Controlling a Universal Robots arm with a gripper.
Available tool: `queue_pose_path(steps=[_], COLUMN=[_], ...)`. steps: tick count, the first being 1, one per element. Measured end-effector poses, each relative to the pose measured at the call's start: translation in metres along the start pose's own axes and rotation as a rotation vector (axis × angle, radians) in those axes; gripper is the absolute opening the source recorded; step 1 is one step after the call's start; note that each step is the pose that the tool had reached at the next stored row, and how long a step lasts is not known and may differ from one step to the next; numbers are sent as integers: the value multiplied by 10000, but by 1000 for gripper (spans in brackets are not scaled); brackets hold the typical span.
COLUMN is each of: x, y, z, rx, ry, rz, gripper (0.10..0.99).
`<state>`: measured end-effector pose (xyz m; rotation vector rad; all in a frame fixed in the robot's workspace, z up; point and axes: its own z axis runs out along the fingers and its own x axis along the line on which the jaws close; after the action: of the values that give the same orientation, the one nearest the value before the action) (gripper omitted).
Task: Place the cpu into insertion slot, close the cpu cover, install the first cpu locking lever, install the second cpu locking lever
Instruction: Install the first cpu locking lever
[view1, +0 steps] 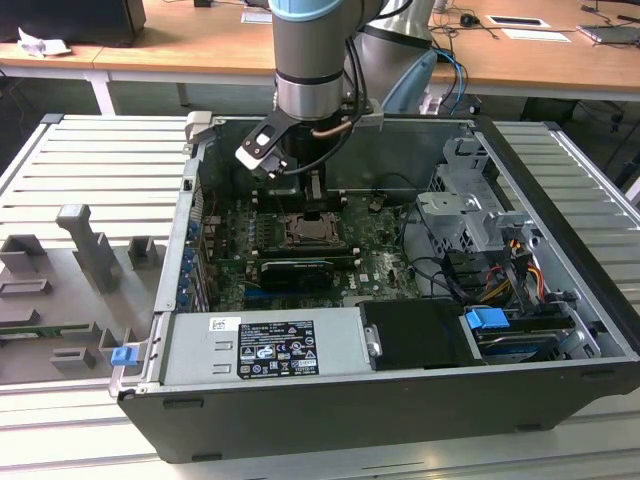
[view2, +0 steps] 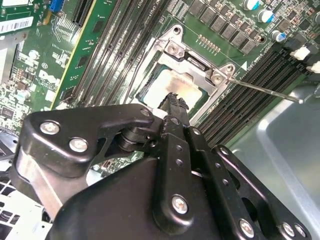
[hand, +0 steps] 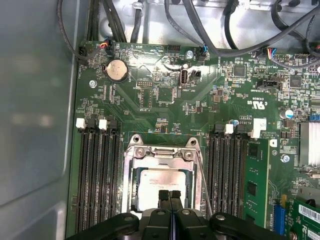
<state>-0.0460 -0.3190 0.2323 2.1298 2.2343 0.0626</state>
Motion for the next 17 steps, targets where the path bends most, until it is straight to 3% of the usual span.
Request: queue_pose_path(steps=[3, 12, 17], x=[0, -3, -4], y=[3, 20, 25], z=[-41, -298, -367], rx=[-1, 0, -2], ry=[0, 0, 1], rz=[6, 8, 8], gripper=[106, 106, 106])
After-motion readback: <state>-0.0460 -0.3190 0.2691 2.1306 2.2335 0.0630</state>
